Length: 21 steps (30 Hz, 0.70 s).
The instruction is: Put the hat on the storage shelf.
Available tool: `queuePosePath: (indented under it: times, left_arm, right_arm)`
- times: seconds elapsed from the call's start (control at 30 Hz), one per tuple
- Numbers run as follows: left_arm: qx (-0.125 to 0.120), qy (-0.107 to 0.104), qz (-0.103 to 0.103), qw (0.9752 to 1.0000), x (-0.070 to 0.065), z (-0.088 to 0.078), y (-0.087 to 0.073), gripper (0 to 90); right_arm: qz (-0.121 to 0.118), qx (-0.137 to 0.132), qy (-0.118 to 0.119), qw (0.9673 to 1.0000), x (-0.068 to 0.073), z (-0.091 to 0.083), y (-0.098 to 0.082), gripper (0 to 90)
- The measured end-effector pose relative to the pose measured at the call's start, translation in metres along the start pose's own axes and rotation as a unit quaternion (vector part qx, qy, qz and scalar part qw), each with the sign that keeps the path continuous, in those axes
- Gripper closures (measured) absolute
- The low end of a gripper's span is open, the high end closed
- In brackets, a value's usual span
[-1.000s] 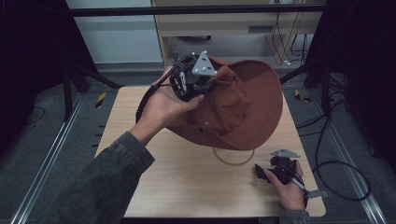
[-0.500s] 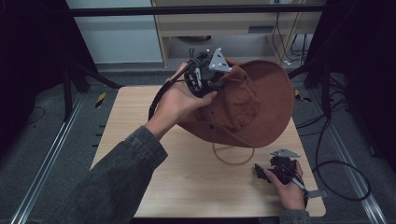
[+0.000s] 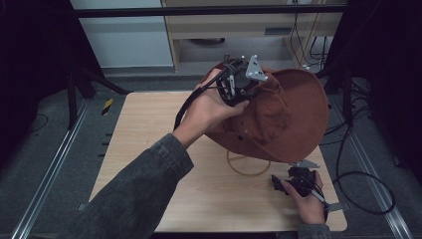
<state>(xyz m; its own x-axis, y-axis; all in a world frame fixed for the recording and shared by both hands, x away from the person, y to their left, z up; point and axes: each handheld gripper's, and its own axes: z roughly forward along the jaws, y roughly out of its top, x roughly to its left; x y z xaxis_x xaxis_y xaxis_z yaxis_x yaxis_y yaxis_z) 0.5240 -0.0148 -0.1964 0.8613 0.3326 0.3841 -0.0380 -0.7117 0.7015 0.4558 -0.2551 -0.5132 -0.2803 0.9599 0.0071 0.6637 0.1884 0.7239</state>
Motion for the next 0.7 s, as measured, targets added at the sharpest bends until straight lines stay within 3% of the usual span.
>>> queuePosePath:
  times: [0.2,0.37,0.53,0.7]
  left_arm:
    - [0.006,-0.007,0.015,0.9998,-0.009,0.009,0.006,88.6]
    - [0.007,-0.014,0.004,0.9999,-0.008,0.016,0.006,88.6]
    - [0.019,-0.013,0.012,0.9997,-0.011,0.022,0.005,88.5]
    - [0.023,-0.015,0.004,0.9996,-0.008,0.027,0.0,88.4]
  right_arm:
    - [-0.001,0.0,0.0,1.0,0.0,0.0,0.0,0.7]
    - [-0.003,-0.001,-0.002,1.0,0.0,0.0,0.0,0.7]
    - [-0.003,-0.001,-0.002,1.0,0.0,0.0,0.0,0.7]
    - [-0.003,-0.001,-0.002,1.0,0.0,0.0,0.0,0.7]
